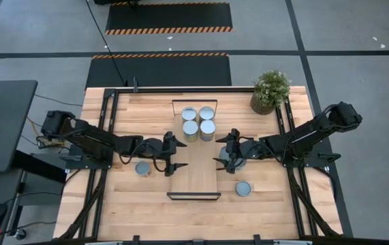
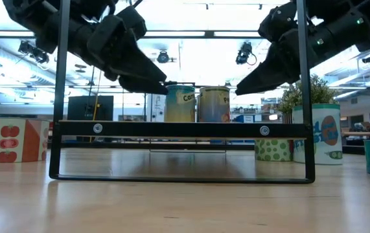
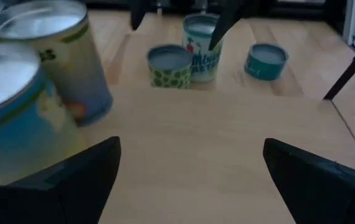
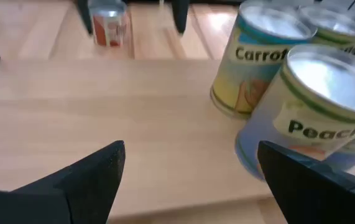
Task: Pick and place cans onto a shelf
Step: Put the canned green peas on the shelf
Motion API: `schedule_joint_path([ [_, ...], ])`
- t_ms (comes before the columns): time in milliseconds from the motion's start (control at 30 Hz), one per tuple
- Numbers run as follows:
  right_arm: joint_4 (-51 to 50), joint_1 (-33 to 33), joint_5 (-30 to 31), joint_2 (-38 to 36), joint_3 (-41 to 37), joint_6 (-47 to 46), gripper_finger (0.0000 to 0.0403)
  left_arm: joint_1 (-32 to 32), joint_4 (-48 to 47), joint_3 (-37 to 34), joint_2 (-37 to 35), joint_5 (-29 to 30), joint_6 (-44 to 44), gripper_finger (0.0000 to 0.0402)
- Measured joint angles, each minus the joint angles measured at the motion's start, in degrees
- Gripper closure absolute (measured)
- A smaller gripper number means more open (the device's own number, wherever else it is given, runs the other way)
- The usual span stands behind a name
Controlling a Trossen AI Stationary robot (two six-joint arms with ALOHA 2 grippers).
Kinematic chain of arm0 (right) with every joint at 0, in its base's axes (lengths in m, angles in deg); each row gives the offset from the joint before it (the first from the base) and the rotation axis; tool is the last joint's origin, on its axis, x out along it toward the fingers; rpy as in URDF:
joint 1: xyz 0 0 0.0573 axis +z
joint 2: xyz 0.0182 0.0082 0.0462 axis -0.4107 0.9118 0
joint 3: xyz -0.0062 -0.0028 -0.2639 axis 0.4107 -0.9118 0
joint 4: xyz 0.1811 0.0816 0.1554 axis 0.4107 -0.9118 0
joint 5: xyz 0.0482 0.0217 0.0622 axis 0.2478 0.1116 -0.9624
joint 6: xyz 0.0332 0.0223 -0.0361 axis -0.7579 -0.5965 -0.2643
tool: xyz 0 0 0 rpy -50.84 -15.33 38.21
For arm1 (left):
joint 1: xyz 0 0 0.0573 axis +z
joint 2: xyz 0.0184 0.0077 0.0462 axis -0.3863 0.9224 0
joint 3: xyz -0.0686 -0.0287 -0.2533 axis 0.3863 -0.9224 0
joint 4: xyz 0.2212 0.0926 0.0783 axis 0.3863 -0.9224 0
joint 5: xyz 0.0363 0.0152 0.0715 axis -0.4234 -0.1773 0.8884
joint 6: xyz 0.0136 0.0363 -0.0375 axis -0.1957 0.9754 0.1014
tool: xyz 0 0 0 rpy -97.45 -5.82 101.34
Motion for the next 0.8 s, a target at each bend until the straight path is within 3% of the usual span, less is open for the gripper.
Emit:
schedule_joint_path([
  [400, -29.2, -1.1, -1.7, 0.0, 10.5, -10.3, 0.0028, 1.2, -17.3, 0.0, -7.9, -0.1, -3.9, 0.0002],
  [567, -36.8, -3.2, -6.8, 4.3, 14.7, -11.8, 0.0028, 2.9, -20.6, -0.1, -9.7, -0.1, -2.7, 0.0002],
  [800, -51.4, -5.9, -8.3, 12.2, 25.3, -11.5, 0.0028, 5.1, -24.8, -0.1, -12.5, -2.9, -2.7, 0.0002],
])
